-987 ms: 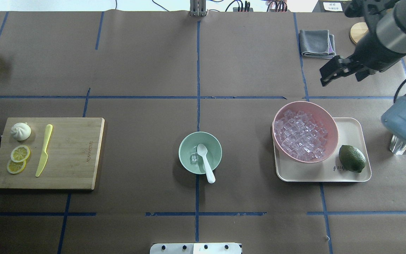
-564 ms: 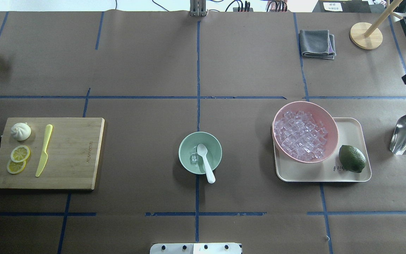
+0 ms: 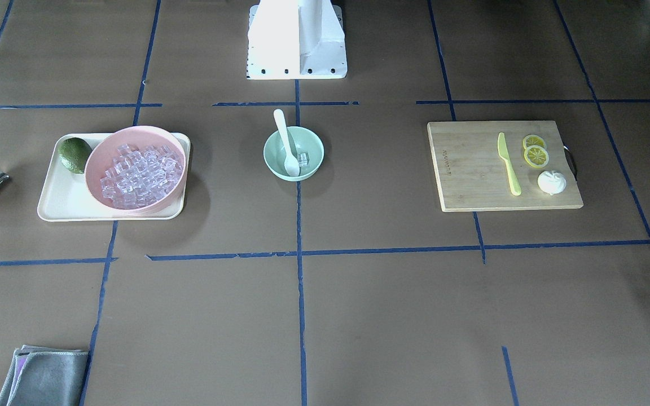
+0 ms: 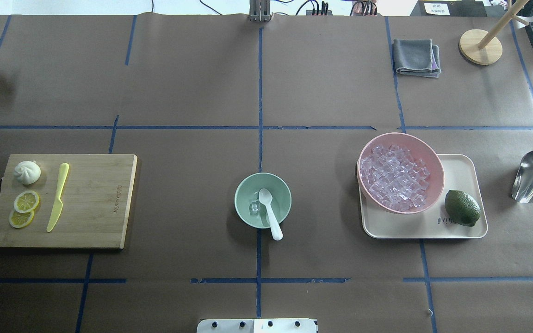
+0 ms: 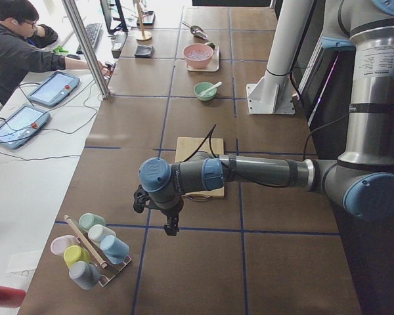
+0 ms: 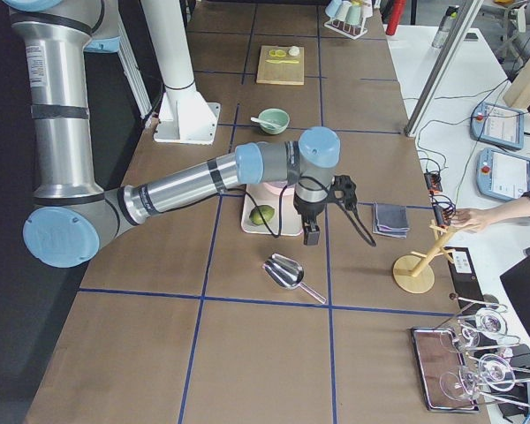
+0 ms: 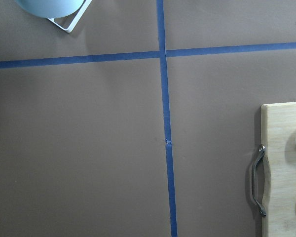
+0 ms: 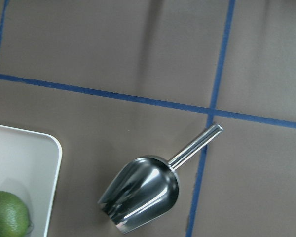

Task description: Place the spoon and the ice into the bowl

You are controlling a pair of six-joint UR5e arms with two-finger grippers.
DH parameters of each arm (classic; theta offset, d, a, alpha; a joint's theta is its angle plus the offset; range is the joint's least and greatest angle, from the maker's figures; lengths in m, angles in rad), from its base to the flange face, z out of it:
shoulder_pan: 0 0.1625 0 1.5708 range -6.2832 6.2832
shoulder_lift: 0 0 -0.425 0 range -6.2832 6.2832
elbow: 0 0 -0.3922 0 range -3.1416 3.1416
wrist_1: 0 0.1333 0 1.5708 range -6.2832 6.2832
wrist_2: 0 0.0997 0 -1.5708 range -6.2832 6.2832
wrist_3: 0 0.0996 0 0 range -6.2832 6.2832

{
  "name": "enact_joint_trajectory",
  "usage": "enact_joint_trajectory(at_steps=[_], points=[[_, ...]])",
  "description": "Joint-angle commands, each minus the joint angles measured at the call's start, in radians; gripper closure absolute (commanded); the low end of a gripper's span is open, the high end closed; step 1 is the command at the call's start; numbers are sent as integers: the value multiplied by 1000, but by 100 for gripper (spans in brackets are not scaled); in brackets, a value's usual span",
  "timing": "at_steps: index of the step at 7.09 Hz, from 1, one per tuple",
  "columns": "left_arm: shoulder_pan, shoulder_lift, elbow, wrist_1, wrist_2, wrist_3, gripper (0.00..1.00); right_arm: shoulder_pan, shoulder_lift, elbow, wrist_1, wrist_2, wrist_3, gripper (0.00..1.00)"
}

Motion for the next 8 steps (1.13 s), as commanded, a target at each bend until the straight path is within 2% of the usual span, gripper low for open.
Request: enact_joint_trajectory(at_steps=[1, 5, 7, 8], points=[[0, 1, 1, 0, 0, 0, 0, 61, -29, -133, 112, 19, -43, 1], [-2, 8, 2, -2, -2, 3, 0, 61, -66, -153, 125, 14, -40, 1], [-2, 10, 1, -2, -2, 3, 0, 61, -64, -157, 167, -44, -36, 1], [-2, 10, 1, -2, -2, 3, 0, 61, -61, -157, 168, -46, -2, 1]])
